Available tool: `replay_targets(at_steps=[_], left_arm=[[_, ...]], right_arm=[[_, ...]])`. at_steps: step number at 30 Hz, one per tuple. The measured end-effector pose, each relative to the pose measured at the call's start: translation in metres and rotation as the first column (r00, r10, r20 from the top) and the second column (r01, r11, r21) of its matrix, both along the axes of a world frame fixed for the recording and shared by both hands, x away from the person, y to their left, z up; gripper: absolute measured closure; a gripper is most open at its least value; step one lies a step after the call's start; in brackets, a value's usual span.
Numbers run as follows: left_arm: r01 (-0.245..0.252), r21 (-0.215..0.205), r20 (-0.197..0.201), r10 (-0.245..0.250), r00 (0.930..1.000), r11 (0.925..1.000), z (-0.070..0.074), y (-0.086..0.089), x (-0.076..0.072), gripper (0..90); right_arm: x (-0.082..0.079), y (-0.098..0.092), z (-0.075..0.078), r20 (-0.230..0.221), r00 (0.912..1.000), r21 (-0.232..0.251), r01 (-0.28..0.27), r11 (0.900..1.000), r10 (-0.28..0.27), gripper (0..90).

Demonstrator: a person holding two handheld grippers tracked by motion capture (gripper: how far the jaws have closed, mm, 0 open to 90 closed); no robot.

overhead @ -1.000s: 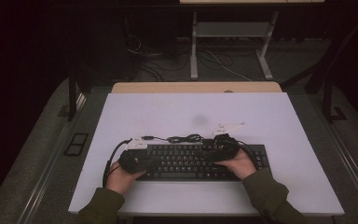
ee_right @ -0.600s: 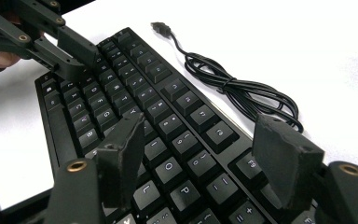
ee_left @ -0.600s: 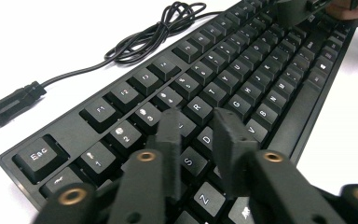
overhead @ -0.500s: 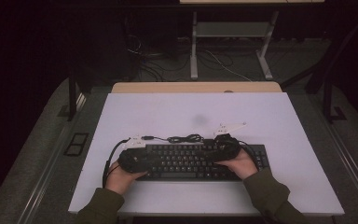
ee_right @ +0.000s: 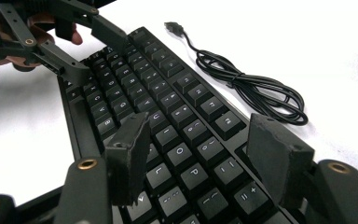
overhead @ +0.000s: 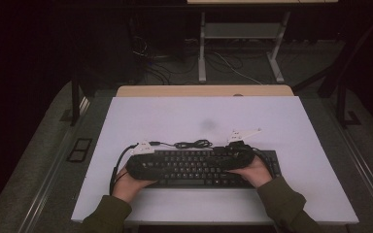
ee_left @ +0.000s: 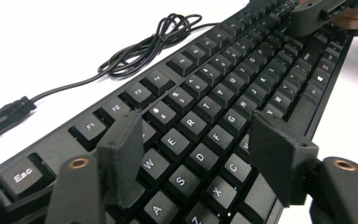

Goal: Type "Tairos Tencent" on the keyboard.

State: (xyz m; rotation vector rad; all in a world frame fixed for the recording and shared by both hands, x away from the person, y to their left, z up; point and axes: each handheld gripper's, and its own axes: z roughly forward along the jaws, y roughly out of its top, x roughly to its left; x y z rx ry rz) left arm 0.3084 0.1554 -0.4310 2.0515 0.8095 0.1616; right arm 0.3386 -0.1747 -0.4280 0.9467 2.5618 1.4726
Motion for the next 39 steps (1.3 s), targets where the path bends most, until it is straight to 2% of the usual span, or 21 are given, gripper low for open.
replay_targets(at_steps=[7,15,22,29,36,39], left_arm=[[-0.017,-0.013,0.009,0.017,0.9998,0.9998,0.000,0.000,0.000,25.3],[-0.002,-0.013,0.012,0.002,0.9999,0.9999,0.000,-0.004,-0.001,24.2],[0.000,-0.012,0.010,0.000,1.0000,0.9999,0.000,-0.005,-0.002,24.1],[0.000,-0.018,0.014,0.000,0.9999,0.9998,0.000,-0.006,-0.002,23.3],[0.002,-0.012,0.016,-0.002,0.9999,0.9999,0.000,-0.007,-0.002,23.2],[0.003,-0.014,0.017,-0.003,0.9998,0.9999,0.000,-0.007,-0.002,23.0]], right_arm=[[-0.003,-0.004,0.001,-0.005,0.9998,0.011,-0.018,1.000,0.018,38.8],[-0.007,-0.011,0.004,-0.004,0.9998,0.011,-0.021,1.000,0.021,43.0],[-0.013,-0.019,0.005,0.013,0.9998,0.005,-0.017,1.000,0.017,57.8],[-0.020,-0.027,0.006,0.018,0.9989,-0.005,-0.043,0.999,0.043,75.8],[-0.026,-0.034,0.003,0.002,0.9977,-0.030,-0.068,0.997,0.068,87.9],[-0.028,-0.037,0.001,-0.003,0.9965,-0.038,-0.084,0.996,0.084,89.1]])
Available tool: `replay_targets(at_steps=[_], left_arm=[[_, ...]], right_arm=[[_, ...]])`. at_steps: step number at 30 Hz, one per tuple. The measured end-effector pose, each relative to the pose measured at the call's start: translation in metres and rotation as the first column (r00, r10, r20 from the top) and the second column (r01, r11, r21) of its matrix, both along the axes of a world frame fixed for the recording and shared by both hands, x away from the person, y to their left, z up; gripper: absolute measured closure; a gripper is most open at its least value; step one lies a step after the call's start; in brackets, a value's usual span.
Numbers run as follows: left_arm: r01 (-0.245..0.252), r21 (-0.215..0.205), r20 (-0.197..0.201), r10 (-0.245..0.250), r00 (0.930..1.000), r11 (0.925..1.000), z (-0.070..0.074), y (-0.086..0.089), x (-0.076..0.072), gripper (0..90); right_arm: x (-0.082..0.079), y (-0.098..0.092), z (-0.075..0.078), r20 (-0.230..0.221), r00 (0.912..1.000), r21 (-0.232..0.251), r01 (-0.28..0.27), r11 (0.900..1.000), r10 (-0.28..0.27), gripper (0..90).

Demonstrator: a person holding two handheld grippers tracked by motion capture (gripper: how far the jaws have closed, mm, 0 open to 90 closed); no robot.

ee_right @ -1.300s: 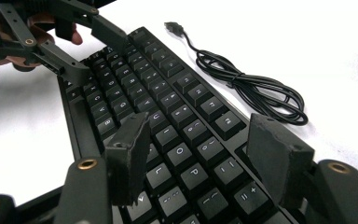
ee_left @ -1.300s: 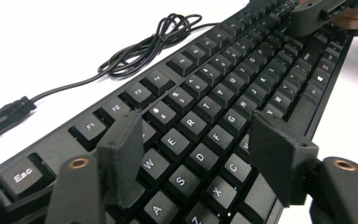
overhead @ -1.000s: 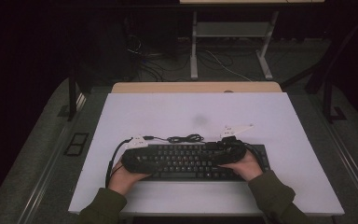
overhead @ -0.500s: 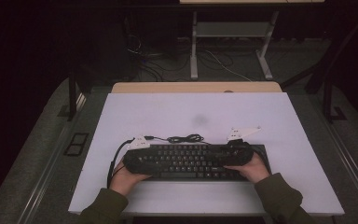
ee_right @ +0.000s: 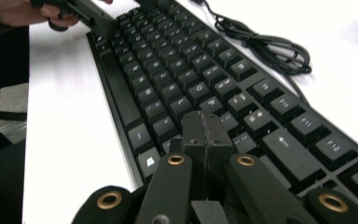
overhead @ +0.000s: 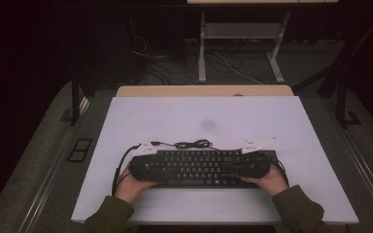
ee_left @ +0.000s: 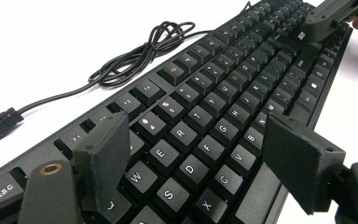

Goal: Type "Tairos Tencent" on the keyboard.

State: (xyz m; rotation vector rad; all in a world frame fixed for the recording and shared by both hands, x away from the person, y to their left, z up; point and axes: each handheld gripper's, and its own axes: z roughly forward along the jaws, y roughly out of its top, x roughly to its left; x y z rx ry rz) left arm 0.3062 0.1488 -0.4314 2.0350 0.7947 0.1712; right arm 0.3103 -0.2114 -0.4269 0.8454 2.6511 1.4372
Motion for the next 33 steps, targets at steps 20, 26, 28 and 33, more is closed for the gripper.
replay_targets(at_steps=[20,26,28,33], left_arm=[[0.003,-0.005,0.004,-0.003,1.0000,1.0000,0.000,0.000,0.000,22.5],[0.007,0.000,0.008,-0.007,0.9999,1.0000,0.001,-0.002,0.001,22.5],[0.004,-0.005,0.009,-0.004,1.0000,1.0000,0.002,-0.005,0.001,22.6],[0.003,-0.019,0.014,-0.003,0.9999,0.9998,0.004,-0.011,0.004,25.1]], right_arm=[[-0.006,0.005,-0.011,0.015,0.9987,-0.128,-0.047,0.991,0.049,89.2],[-0.007,0.007,-0.012,0.026,0.9981,-0.145,-0.052,0.988,0.056,89.3],[-0.007,0.007,-0.012,0.023,0.9983,-0.142,-0.050,0.989,0.054,89.3],[-0.008,0.007,-0.012,0.026,0.9984,-0.145,-0.047,0.988,0.051,89.3]])
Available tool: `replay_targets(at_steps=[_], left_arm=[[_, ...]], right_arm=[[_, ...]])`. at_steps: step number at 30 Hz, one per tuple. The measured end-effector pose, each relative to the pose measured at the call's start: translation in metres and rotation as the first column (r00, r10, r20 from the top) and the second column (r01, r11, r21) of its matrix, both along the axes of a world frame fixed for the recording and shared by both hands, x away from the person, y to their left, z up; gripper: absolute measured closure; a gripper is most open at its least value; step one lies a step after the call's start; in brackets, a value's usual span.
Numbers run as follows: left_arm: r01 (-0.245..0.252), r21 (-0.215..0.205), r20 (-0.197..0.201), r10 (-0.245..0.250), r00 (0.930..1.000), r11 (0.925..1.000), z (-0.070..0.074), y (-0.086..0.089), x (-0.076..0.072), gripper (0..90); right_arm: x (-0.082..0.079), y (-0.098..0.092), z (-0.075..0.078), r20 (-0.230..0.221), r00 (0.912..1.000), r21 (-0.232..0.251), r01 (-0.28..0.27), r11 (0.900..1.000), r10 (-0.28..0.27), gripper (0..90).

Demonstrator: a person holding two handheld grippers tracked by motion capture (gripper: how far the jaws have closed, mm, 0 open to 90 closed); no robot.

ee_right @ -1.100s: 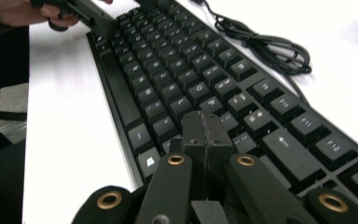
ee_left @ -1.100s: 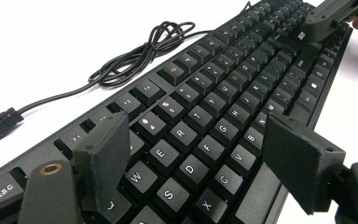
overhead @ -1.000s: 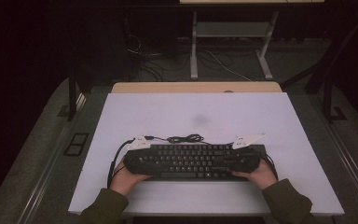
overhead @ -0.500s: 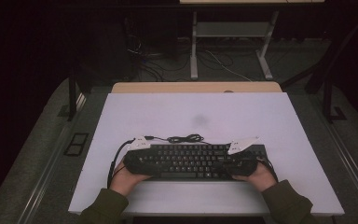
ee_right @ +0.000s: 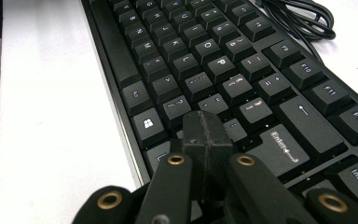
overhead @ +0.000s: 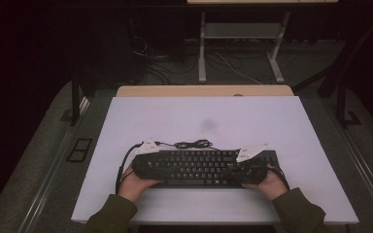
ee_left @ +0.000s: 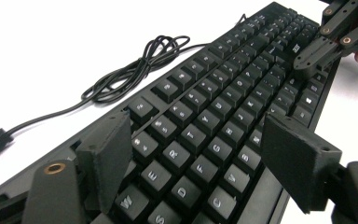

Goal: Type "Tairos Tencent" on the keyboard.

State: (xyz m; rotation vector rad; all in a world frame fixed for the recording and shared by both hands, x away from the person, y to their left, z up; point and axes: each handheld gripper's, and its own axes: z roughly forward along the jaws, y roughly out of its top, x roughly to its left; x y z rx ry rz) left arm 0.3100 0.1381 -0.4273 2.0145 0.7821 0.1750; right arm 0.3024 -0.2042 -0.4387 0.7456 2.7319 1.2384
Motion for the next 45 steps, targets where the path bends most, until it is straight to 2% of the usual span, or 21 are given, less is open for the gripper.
replay_targets(at_steps=[8,13,20,28,34,43,45], left_arm=[[0.003,0.008,0.009,-0.003,1.0000,1.0000,0.003,-0.008,0.004,36.2],[0.022,-0.006,-0.006,-0.022,0.9997,0.9997,0.005,-0.009,0.008,49.7],[0.049,0.011,-0.016,-0.049,0.9987,0.9987,0.006,-0.018,0.015,69.3],[0.056,0.079,-0.013,-0.055,0.9984,0.9953,0.003,-0.025,0.014,88.1],[0.055,0.095,-0.039,-0.052,0.9979,0.9939,-0.002,-0.026,0.015,89.2],[0.070,0.131,-0.051,-0.063,0.9967,0.9889,-0.006,-0.027,0.017,89.3],[0.065,0.127,-0.056,-0.058,0.9968,0.9898,-0.006,-0.028,0.017,89.3]], right_arm=[[0.001,-0.001,-0.001,-0.005,1.0000,0.008,0.000,1.000,0.001,89.3],[0.001,-0.001,-0.001,-0.007,1.0000,0.009,-0.002,1.000,0.002,89.3],[0.001,-0.001,-0.001,-0.007,1.0000,0.007,-0.003,1.000,0.003,89.3],[0.001,-0.001,-0.001,-0.009,1.0000,0.011,-0.001,1.000,0.002,89.3],[0.001,-0.001,-0.001,-0.007,1.0000,0.008,-0.003,1.000,0.003,89.3],[0.001,-0.001,-0.001,-0.007,1.0000,0.010,-0.002,1.000,0.002,89.3],[0.001,-0.001,-0.001,-0.007,1.0000,0.009,-0.002,1.000,0.002,89.3]])
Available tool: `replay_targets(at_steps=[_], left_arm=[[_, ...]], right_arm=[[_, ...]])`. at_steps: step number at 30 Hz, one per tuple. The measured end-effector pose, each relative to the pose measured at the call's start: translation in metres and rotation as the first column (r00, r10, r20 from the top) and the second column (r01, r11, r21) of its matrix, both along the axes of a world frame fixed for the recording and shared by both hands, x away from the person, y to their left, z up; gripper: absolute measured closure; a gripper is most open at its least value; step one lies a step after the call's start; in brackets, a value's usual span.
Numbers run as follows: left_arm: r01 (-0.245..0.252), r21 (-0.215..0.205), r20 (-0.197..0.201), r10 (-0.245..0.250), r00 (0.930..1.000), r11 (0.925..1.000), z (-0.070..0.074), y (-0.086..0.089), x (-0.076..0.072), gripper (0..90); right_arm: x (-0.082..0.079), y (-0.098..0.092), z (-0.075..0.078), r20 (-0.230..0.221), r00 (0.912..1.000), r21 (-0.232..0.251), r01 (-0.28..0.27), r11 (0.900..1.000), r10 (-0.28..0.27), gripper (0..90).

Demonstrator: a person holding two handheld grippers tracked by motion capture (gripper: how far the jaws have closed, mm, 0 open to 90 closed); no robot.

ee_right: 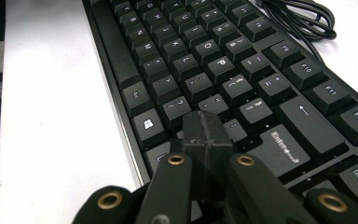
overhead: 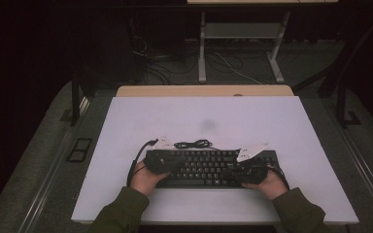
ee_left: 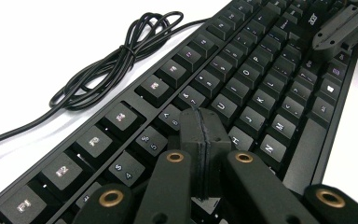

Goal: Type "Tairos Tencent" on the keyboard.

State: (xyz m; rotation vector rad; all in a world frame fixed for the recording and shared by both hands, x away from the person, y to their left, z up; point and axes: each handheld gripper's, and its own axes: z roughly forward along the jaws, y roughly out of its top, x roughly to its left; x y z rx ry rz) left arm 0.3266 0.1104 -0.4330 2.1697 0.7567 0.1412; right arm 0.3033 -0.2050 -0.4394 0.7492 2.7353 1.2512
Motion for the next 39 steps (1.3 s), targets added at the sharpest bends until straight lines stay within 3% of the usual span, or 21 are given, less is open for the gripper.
replay_targets(at_steps=[13,25,34,39], left_arm=[[0.003,0.004,-0.018,-0.003,0.9998,1.0000,-0.002,-0.001,0.001,89.4],[-0.008,-0.038,0.007,0.009,0.9999,0.9992,0.005,0.003,-0.003,87.7],[-0.019,-0.066,0.023,0.021,0.9995,0.9977,0.007,0.015,-0.010,66.0],[-0.041,-0.082,0.031,0.043,0.9986,0.9958,0.008,0.024,-0.012,48.6]], right_arm=[[0.000,0.000,0.000,0.002,1.0000,-0.001,0.000,1.000,0.000,89.3],[0.000,0.000,0.000,0.003,1.0000,-0.002,0.001,1.000,-0.001,89.3],[0.000,0.000,0.000,0.004,1.0000,-0.001,0.002,1.000,-0.002,89.3],[0.000,0.000,0.000,0.003,1.0000,0.000,0.003,1.000,-0.003,89.3]])
